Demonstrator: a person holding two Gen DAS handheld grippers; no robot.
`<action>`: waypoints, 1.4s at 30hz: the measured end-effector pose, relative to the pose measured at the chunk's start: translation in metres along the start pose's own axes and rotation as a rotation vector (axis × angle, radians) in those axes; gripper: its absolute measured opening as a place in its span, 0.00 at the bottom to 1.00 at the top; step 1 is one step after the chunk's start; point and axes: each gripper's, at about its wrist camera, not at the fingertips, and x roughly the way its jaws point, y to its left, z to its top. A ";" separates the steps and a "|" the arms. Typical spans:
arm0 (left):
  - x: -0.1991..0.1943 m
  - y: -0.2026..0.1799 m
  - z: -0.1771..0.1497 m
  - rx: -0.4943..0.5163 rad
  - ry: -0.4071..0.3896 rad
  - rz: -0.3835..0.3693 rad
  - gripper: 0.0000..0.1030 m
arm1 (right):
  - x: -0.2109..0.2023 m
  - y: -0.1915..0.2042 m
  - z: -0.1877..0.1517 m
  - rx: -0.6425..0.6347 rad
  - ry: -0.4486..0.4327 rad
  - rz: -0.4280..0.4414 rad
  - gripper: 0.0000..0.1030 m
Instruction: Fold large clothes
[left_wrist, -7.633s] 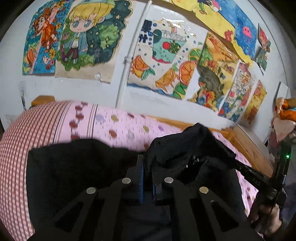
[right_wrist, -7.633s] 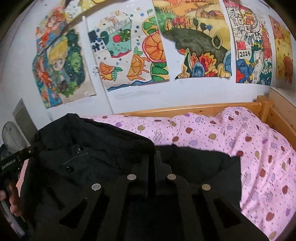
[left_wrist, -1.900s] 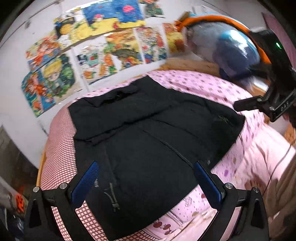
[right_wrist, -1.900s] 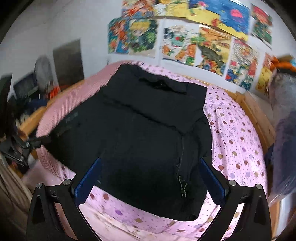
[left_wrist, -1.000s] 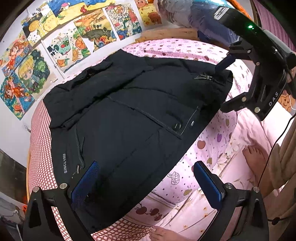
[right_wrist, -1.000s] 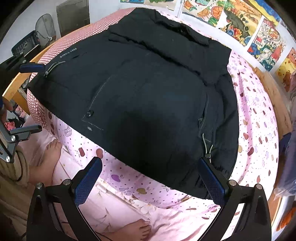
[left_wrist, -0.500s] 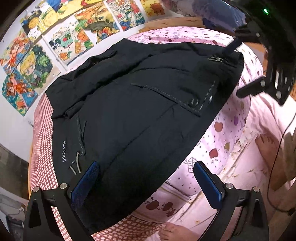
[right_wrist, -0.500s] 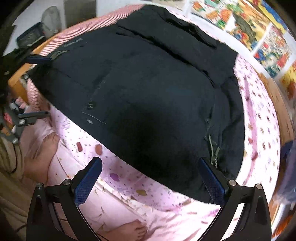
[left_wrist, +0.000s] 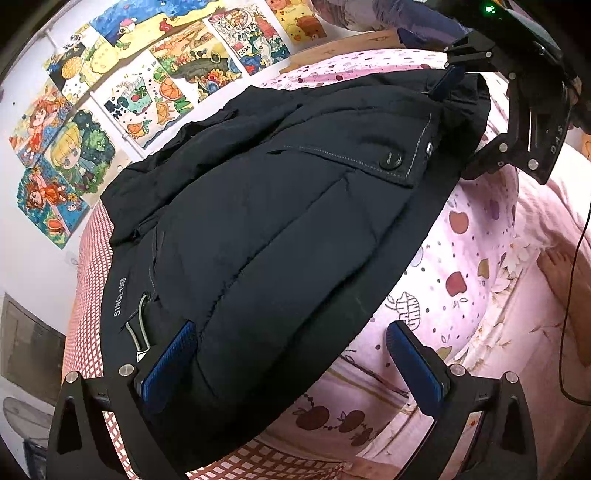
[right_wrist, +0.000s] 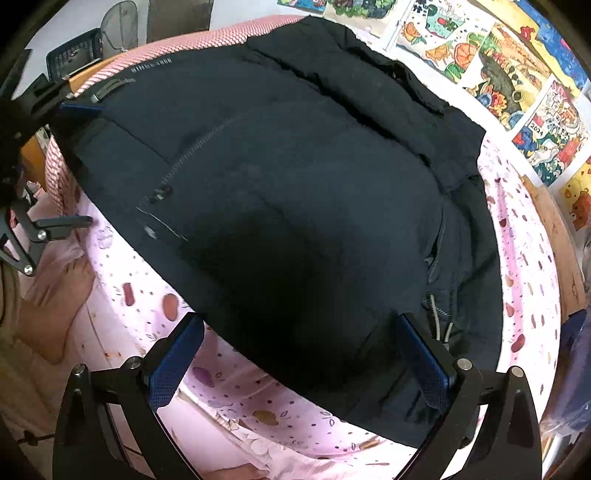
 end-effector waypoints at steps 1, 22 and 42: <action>0.001 0.000 0.000 -0.002 0.003 0.001 1.00 | 0.003 0.000 0.000 0.004 0.008 -0.004 0.98; 0.018 -0.004 0.003 -0.023 0.054 0.032 1.00 | 0.013 0.005 -0.011 -0.019 0.009 -0.051 0.98; 0.017 0.022 0.010 -0.197 0.044 -0.040 1.00 | 0.000 0.017 -0.016 -0.017 -0.137 -0.200 0.88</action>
